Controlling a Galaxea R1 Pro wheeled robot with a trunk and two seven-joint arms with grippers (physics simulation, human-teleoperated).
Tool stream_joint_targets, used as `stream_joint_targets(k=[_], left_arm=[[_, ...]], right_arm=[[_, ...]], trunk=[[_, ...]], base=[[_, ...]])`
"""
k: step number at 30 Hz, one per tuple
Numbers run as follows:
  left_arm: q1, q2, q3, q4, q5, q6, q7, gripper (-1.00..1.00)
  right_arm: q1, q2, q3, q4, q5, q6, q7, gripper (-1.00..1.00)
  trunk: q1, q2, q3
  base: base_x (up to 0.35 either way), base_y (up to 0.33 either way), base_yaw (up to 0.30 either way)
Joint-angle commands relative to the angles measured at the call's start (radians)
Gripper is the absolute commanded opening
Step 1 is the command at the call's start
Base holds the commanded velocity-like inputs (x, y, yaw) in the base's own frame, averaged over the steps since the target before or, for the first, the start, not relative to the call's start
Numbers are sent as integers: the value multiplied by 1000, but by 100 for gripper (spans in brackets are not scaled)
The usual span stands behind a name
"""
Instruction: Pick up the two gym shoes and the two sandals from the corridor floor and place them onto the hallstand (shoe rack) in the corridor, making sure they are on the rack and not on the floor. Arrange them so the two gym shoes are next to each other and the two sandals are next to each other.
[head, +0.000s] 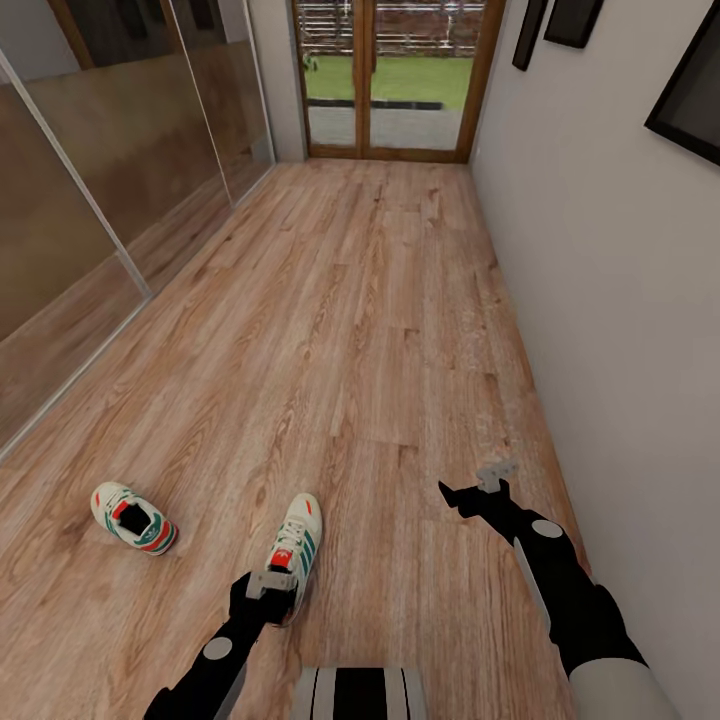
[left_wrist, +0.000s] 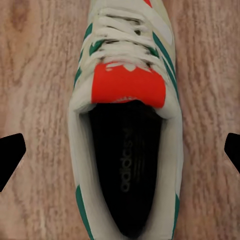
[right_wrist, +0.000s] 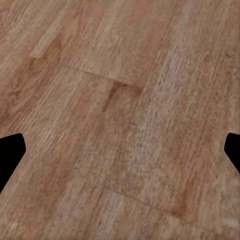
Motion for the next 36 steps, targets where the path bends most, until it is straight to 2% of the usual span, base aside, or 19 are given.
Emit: stream_joint_targets(k=[1, 6, 14, 26, 36], left_arm=[[-1, 0, 3, -5, -7, -3, -2, 100], [-6, 2, 3, -46, -7, -1, -1, 100], [0, 2, 3, -61, -6, -5, -2, 100], [7, 4, 3, -60, -6, -10, -3, 100], [6, 3, 6, -51, -6, -12, -2, 100]], right_arm=[[0, 0, -3, -2, 10, 4, 8, 100], [0, 0, -3, -3, 10, 4, 8, 100], [0, 0, -3, -3, 10, 4, 8, 100], [0, -3, -3, -4, 10, 4, 8, 100], [0, -3, -3, -4, 10, 4, 8, 100]], trunk=[[0, 0, -1], [0, 0, -5], [3, -2, -47], [3, -2, -49], [8, -4, -93]], base=[[0, 0, 0], [0, 0, 0], [0, 0, 0], [0, 0, 0], [0, 0, 0]])
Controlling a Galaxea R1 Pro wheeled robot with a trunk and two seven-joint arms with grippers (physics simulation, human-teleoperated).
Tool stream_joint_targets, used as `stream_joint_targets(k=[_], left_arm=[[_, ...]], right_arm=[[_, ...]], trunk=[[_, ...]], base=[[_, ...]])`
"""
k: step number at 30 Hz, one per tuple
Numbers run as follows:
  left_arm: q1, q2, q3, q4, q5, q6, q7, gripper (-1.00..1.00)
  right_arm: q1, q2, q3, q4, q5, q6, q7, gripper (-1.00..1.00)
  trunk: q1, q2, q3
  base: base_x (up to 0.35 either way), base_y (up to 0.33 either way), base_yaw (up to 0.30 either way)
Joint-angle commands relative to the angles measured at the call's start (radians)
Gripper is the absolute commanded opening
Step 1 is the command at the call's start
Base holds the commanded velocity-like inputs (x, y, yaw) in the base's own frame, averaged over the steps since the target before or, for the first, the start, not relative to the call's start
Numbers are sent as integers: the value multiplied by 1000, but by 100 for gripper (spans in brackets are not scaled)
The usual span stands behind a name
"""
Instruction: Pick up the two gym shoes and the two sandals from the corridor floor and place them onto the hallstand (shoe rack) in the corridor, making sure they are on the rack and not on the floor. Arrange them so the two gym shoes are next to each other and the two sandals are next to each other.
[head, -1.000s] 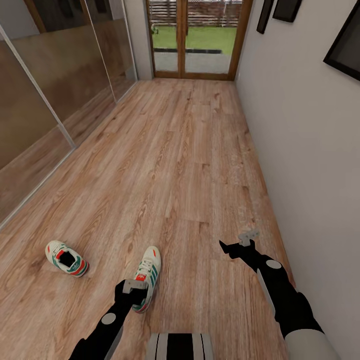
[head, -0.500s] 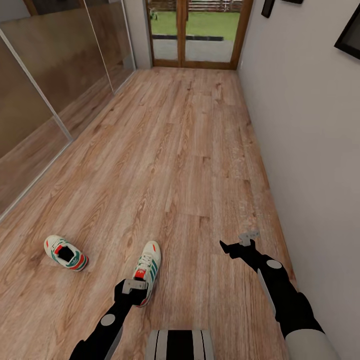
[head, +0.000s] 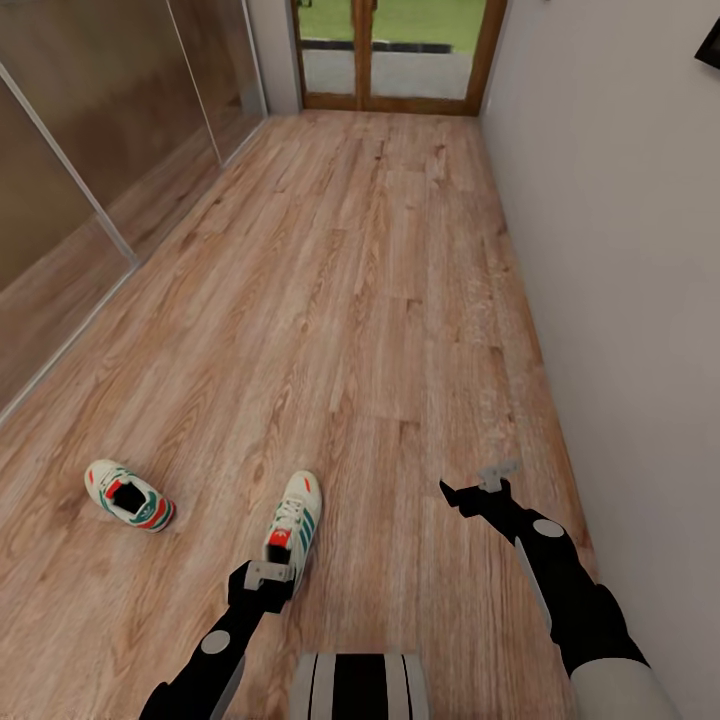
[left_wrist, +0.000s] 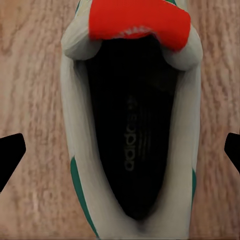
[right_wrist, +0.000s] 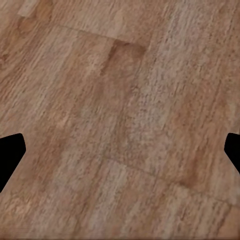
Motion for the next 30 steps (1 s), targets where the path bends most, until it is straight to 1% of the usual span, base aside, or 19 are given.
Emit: stream_joint_targets(k=[1, 7, 13, 26, 30], left_arm=[[0, -1, 3, 0, -7, -3, -3, 100], [0, -2, 3, 1, -7, -3, -3, 100], [-1, -2, 3, 1, -7, -3, -3, 100], [-1, -2, 3, 1, -7, -3, -3, 100], [-1, -3, 3, 1, -7, -3, -3, 100]], right_arm=[[0, 0, -3, -2, 10, 4, 8, 100], [0, 0, -3, -2, 9, 4, 8, 100], [0, 0, -3, -4, 10, 4, 8, 100], [0, 0, -2, -9, 10, 4, 8, 100], [0, 0, -2, -9, 10, 4, 8, 100]], trunk=[[0, 0, -2], [0, 0, -10], [0, 0, -12], [6, -3, -65], [6, -3, -68]], base=[[0, 0, 0], [0, 0, 0], [0, 0, 0], [0, 0, 0], [0, 0, 0]])
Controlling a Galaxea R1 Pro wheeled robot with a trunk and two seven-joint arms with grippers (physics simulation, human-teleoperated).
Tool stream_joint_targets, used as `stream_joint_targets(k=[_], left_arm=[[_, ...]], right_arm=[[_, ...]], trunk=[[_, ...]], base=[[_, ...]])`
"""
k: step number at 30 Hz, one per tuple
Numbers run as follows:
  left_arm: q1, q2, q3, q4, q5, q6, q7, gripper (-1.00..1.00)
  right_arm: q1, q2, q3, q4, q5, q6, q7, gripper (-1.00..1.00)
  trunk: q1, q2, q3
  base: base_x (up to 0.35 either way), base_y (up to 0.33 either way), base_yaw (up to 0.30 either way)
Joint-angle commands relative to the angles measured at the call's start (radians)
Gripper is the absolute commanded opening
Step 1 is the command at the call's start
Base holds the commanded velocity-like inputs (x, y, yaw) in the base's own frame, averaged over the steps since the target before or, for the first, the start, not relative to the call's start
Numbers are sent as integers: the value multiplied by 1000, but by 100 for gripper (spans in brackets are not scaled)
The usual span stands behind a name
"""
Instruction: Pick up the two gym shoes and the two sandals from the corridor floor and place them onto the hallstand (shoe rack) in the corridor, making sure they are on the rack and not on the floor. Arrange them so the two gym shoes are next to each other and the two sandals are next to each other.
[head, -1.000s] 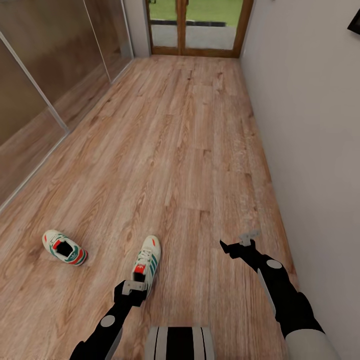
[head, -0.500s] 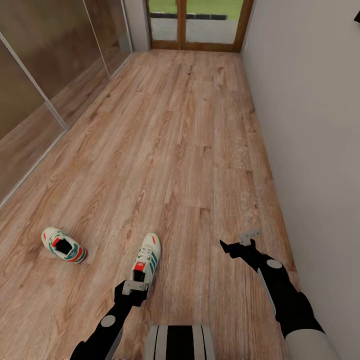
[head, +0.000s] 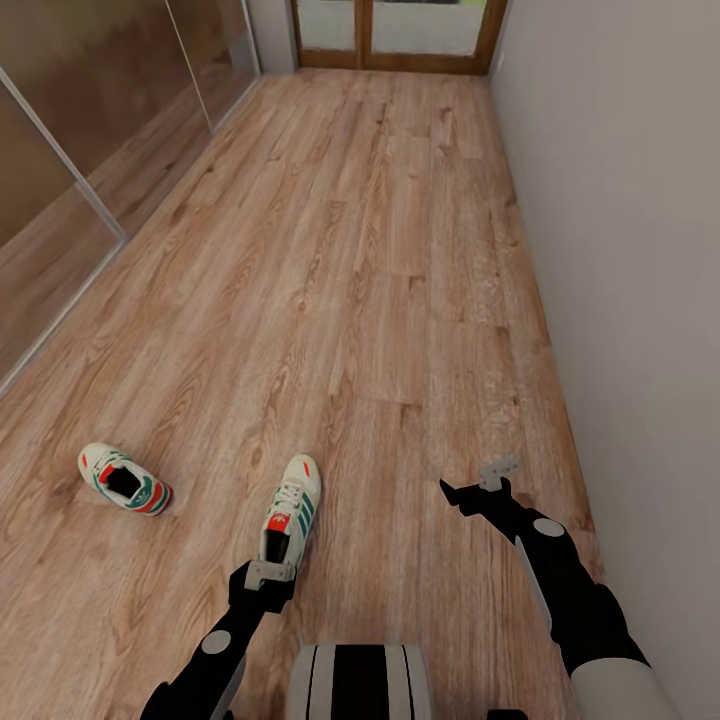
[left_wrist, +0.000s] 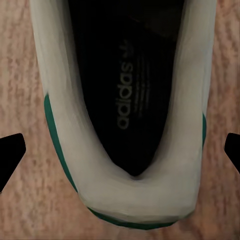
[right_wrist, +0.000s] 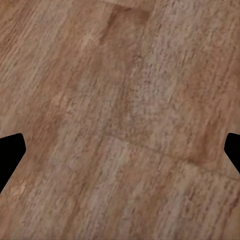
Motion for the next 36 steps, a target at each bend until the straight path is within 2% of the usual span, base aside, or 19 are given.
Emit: stream_joint_targets(k=[1, 10, 16, 36], left_arm=[[0, -1, 3, 0, -7, -3, -3, 100], [0, -1, 3, 1, -7, -3, -3, 100], [0, -1, 3, 1, -7, -3, -3, 100], [1, -1, 3, 1, -7, -5, -3, 100]], right_arm=[[0, 0, -2, -2, 10, 4, 8, 100], [0, 0, -2, -2, 10, 4, 8, 100], [0, 0, -2, -2, 10, 4, 8, 100], [0, 2, -2, -1, 10, 4, 7, 100]], trunk=[[0, 0, -1], [0, 0, -4], [3, -2, -27], [3, -2, -28]], base=[[0, 0, 0], [0, 0, 0], [0, 0, 0], [0, 0, 0]])
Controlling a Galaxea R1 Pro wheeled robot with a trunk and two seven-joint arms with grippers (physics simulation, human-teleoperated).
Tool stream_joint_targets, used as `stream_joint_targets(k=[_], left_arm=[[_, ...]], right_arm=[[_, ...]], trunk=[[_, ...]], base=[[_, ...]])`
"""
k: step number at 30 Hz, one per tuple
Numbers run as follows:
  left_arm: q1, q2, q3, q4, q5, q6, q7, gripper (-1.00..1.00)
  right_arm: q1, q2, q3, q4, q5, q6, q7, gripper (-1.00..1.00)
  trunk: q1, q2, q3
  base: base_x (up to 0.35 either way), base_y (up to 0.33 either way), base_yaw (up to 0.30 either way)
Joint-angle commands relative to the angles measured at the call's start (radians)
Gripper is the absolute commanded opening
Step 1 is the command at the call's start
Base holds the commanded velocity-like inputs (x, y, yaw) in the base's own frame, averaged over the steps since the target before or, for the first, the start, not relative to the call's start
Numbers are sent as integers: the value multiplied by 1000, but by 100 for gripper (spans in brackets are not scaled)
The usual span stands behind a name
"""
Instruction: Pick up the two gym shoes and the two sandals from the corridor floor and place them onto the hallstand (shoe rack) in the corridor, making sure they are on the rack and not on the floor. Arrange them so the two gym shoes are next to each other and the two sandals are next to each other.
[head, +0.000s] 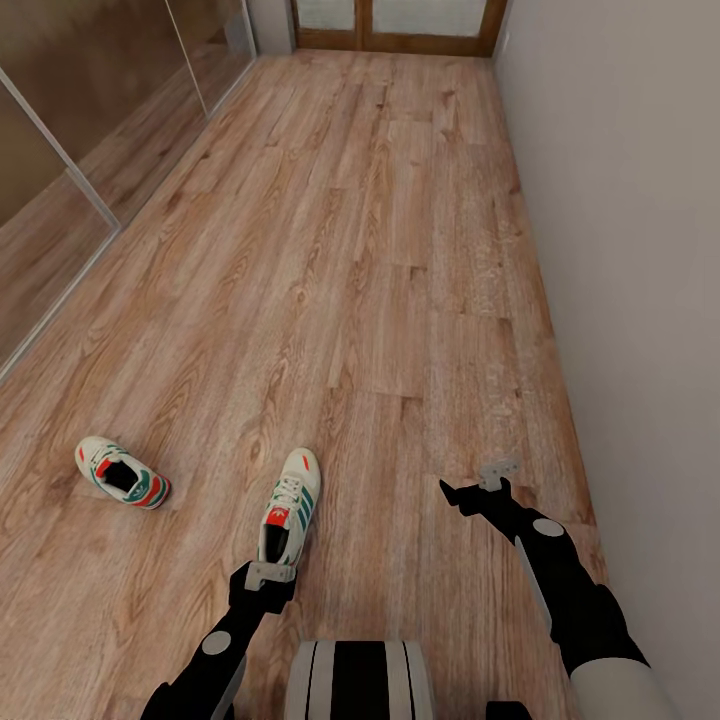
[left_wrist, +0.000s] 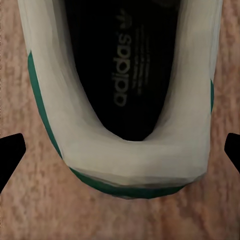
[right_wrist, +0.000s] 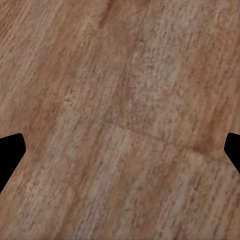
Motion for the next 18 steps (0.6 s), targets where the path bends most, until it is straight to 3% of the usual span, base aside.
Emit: stream_joint_targets(k=[1, 18], left_arm=[[0, 0, 3, 0, -7, -3, -3, 100], [0, 0, 2, 0, -7, -4, -4, 100]], right_arm=[[0, 1, -2, -2, 10, 4, 8, 100], [0, 1, -2, -1, 10, 4, 8, 100]], trunk=[[0, 0, -1], [0, 0, -1]], base=[[7, 0, 0], [56, 0, 0]])
